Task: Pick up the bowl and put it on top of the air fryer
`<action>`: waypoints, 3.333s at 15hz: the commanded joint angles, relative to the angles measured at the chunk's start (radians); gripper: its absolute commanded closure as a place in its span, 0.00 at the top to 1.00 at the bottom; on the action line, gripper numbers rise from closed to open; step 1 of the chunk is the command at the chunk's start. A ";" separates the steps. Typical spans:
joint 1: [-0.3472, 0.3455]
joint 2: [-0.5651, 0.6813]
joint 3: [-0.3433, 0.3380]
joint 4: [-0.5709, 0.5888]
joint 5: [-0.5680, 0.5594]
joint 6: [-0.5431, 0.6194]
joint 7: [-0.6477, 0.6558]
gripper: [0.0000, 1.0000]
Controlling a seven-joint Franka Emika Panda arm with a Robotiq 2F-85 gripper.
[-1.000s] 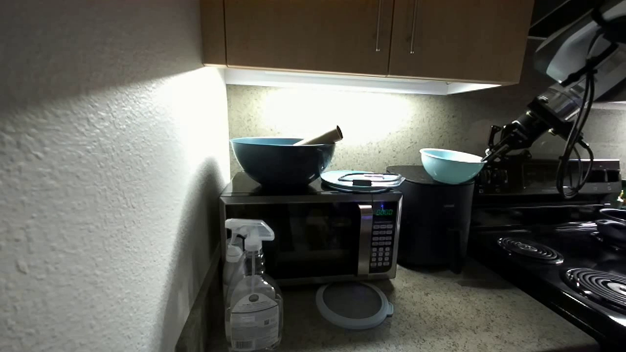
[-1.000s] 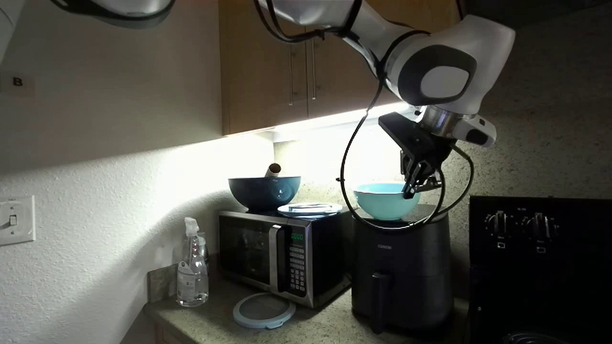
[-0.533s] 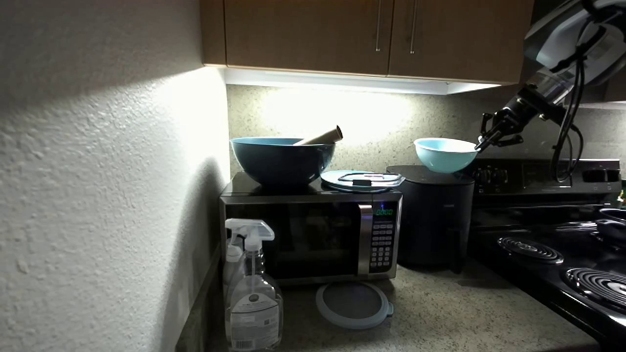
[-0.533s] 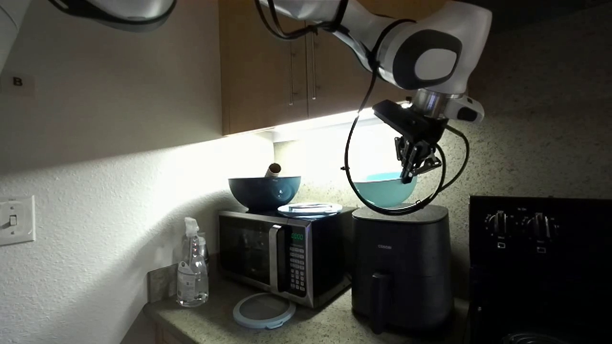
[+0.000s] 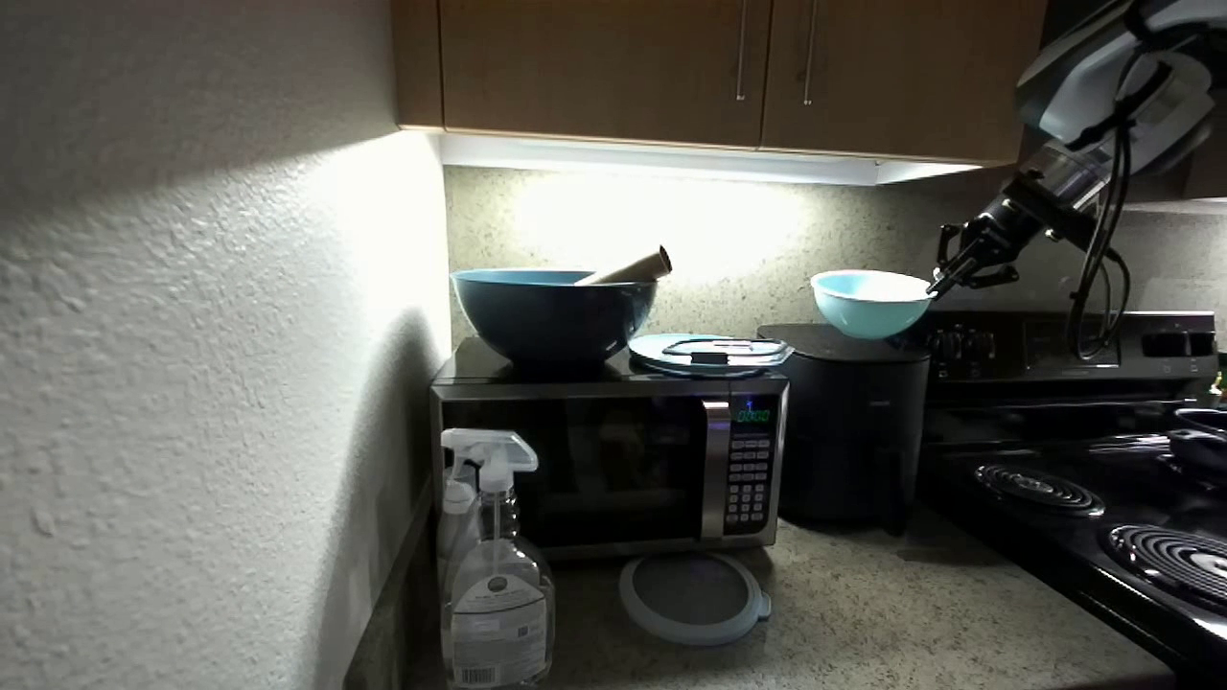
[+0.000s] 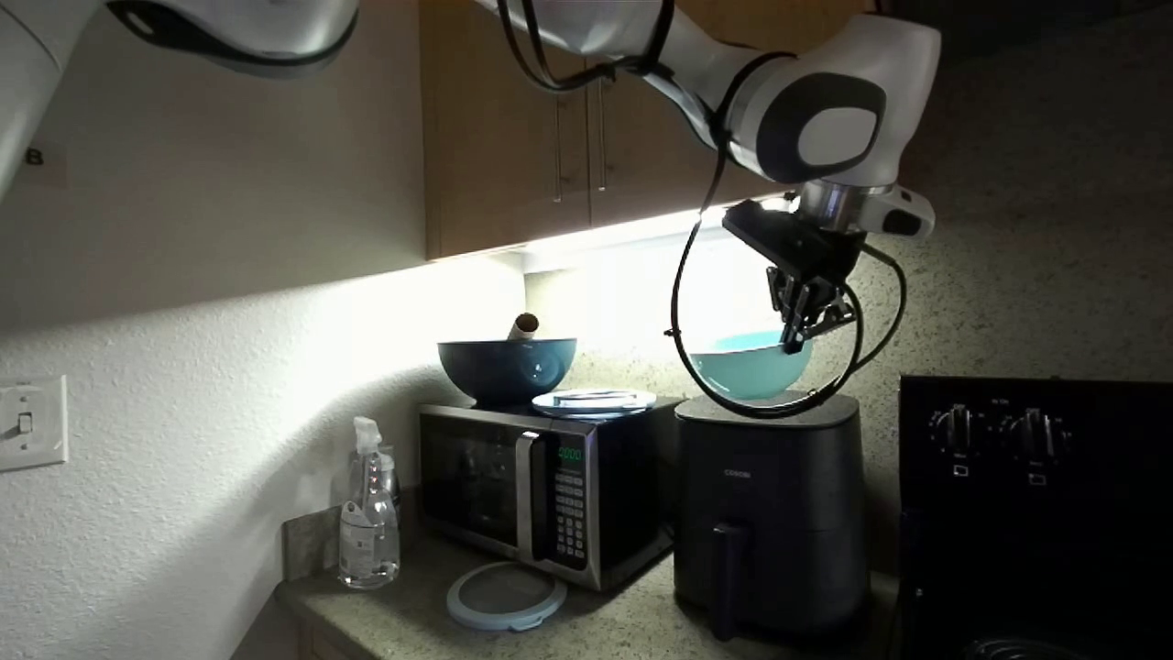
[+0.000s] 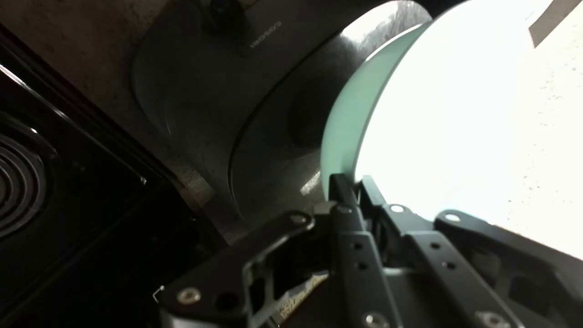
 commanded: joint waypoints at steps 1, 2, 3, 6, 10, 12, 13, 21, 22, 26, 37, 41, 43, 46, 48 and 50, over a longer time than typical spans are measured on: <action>-0.027 0.072 0.027 0.126 -0.016 0.021 0.079 0.02; -0.029 0.087 0.030 0.150 -0.016 0.027 0.094 0.02; -0.034 0.102 0.034 0.177 -0.015 0.019 0.111 0.02; -0.054 0.143 0.054 0.245 0.001 -0.029 0.170 0.02; -0.080 0.167 0.086 0.282 0.019 -0.093 0.208 0.02; -0.087 0.173 0.090 0.289 0.018 -0.117 0.238 0.02; -0.089 0.171 0.093 0.285 0.019 -0.125 0.252 0.02; -0.081 0.166 0.091 0.252 -0.003 -0.104 0.268 0.08; -0.081 0.166 0.091 0.252 -0.003 -0.104 0.268 0.08; -0.081 0.166 0.091 0.252 -0.003 -0.104 0.268 0.08; -0.079 0.168 0.089 0.250 -0.007 -0.090 0.268 0.54; -0.079 0.168 0.089 0.250 -0.007 -0.090 0.267 0.66; -0.079 0.168 0.089 0.250 -0.007 -0.090 0.267 0.66; -0.066 0.139 0.069 0.200 0.011 -0.047 0.254 0.97; -0.058 0.113 0.050 0.156 -0.004 -0.012 0.281 1.00; -0.047 0.087 0.026 0.108 -0.019 0.054 0.296 1.00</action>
